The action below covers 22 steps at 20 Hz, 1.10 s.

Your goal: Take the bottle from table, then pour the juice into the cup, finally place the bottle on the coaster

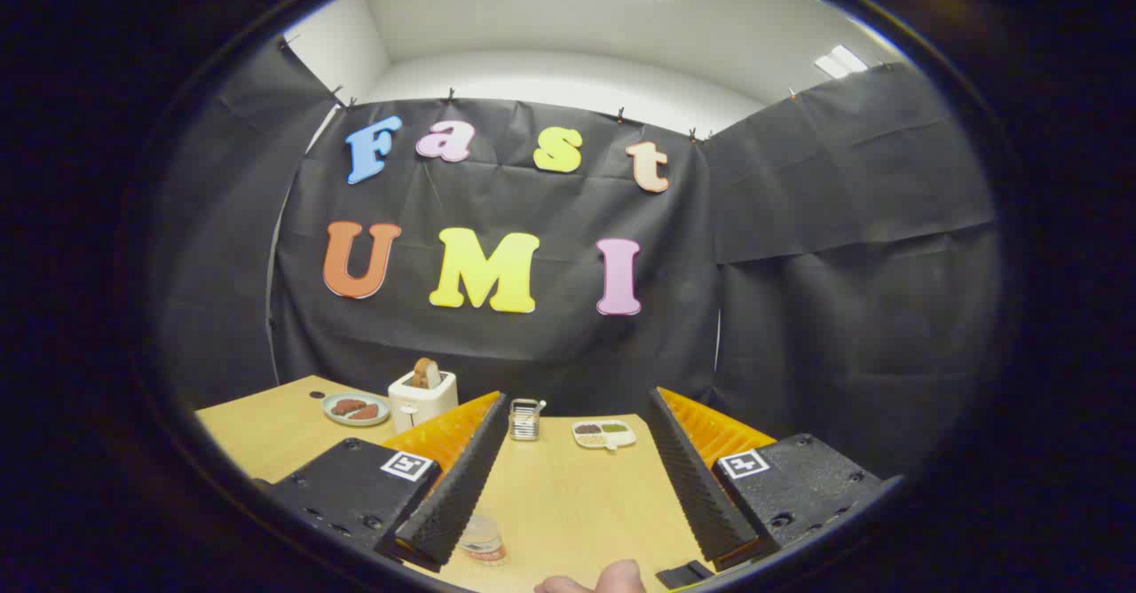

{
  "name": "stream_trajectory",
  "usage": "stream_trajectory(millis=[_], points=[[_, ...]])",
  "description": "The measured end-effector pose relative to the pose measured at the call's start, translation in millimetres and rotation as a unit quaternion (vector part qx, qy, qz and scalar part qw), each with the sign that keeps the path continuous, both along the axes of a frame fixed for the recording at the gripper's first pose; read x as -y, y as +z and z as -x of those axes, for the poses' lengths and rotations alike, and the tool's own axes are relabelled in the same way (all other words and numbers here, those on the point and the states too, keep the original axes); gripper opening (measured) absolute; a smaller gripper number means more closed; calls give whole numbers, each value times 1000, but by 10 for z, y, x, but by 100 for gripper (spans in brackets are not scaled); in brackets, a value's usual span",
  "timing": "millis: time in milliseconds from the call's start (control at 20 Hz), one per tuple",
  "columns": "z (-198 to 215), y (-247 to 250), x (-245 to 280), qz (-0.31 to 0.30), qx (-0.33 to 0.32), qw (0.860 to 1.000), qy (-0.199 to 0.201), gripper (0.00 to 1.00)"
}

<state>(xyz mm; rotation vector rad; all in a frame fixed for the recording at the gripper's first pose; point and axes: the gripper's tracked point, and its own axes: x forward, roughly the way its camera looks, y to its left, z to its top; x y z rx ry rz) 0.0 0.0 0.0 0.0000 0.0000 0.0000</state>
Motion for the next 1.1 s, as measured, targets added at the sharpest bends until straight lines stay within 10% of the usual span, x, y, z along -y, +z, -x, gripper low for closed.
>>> stream_trajectory(millis=[1100], points=[[-473, -69, 400, -10, -2, 997, 73, 100]])
